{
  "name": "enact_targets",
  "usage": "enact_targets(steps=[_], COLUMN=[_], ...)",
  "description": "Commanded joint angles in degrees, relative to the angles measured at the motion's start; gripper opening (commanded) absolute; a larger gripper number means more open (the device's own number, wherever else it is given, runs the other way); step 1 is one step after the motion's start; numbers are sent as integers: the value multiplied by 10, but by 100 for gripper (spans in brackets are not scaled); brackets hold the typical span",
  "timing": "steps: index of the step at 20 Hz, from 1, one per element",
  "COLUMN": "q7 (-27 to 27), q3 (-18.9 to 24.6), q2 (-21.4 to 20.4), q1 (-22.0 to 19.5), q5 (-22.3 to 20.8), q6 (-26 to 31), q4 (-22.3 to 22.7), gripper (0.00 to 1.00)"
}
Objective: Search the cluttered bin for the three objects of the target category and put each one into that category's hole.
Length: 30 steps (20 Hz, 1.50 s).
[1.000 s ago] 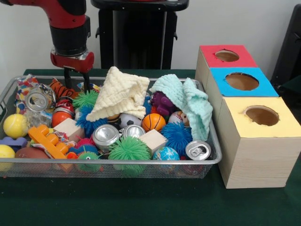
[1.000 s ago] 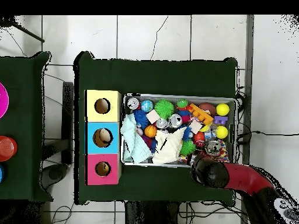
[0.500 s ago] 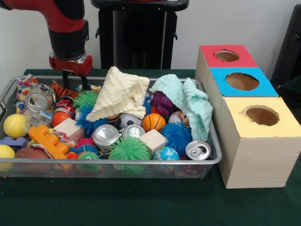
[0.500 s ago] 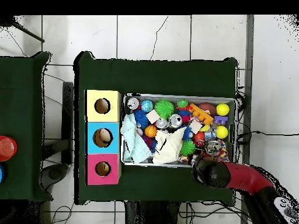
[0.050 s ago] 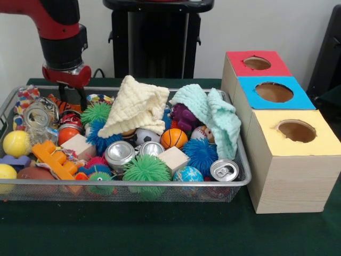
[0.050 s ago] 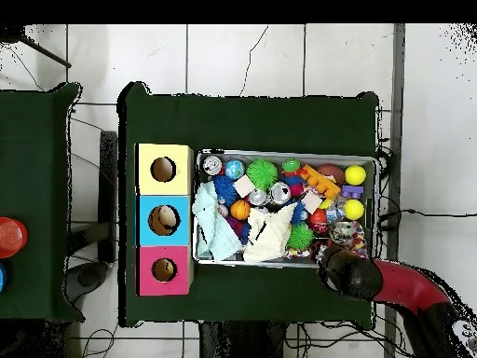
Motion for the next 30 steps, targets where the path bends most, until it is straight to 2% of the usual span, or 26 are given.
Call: enact_targets(steps=[1, 6, 19, 24, 27, 28, 30], q7=[-77, -58, -15, 0, 25, 33, 52], q3=[42, 34, 7, 1, -16, -24, -39], q2=[38, 46, 120, 166, 166, 162, 158], q1=[1, 11, 48, 44, 55, 62, 78], q5=[-19, -26, -36, -38, -40, -40, -38], q6=[44, 35, 5, -39, -61, -64, -59], q4=[-99, -109, -156, -169, -162, -160, -161], gripper=[100, 100, 100, 100, 100, 0, 0])
